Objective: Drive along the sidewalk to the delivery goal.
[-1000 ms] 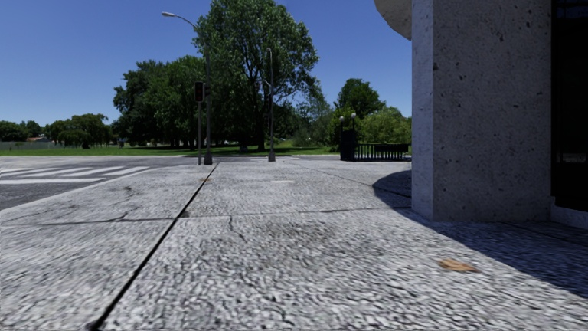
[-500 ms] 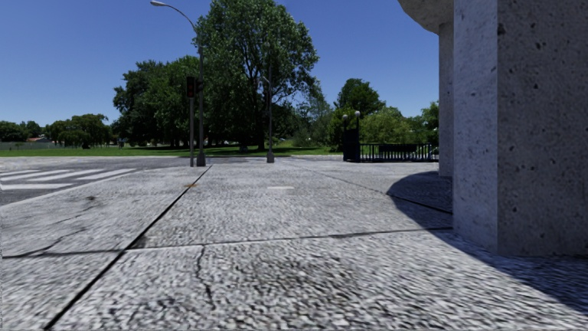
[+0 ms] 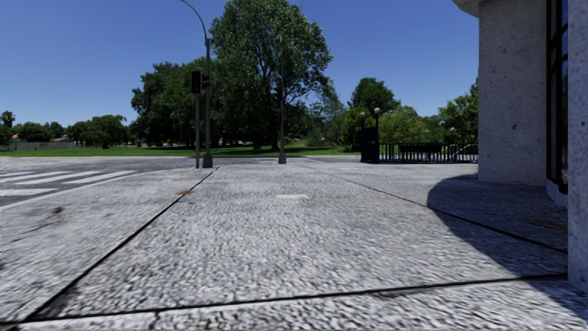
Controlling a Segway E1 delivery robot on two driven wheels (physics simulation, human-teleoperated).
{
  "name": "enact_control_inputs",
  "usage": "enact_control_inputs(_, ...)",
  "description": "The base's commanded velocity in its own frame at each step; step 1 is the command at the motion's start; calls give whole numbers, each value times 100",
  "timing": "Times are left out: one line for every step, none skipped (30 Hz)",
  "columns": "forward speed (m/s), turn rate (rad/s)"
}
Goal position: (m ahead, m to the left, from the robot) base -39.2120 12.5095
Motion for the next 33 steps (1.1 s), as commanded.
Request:
enact_control_inputs(200, 98)
enact_control_inputs(200, 98)
enact_control_inputs(200, 27)
enact_control_inputs(200, 9)
enact_control_inputs(200, 2)
enact_control_inputs(200, 2)
enact_control_inputs(200, 0)
enact_control_inputs(200, 0)
enact_control_inputs(200, 0)
enact_control_inputs(200, 0)
enact_control_inputs(200, 0)
enact_control_inputs(200, 0)
enact_control_inputs(200, 0)
enact_control_inputs(200, 0)
enact_control_inputs(200, 0)
enact_control_inputs(200, 0)
enact_control_inputs(200, 0)
enact_control_inputs(200, 0)
enact_control_inputs(200, 0)
enact_control_inputs(200, 0)
enact_control_inputs(200, 0)
enact_control_inputs(200, 0)
enact_control_inputs(200, 0)
enact_control_inputs(200, 0)
enact_control_inputs(200, 0)
enact_control_inputs(200, 0)
enact_control_inputs(200, 0)
enact_control_inputs(200, 0)
enact_control_inputs(200, 0)
enact_control_inputs(200, 0)
enact_control_inputs(200, 0)
enact_control_inputs(200, 0)
enact_control_inputs(200, 0)
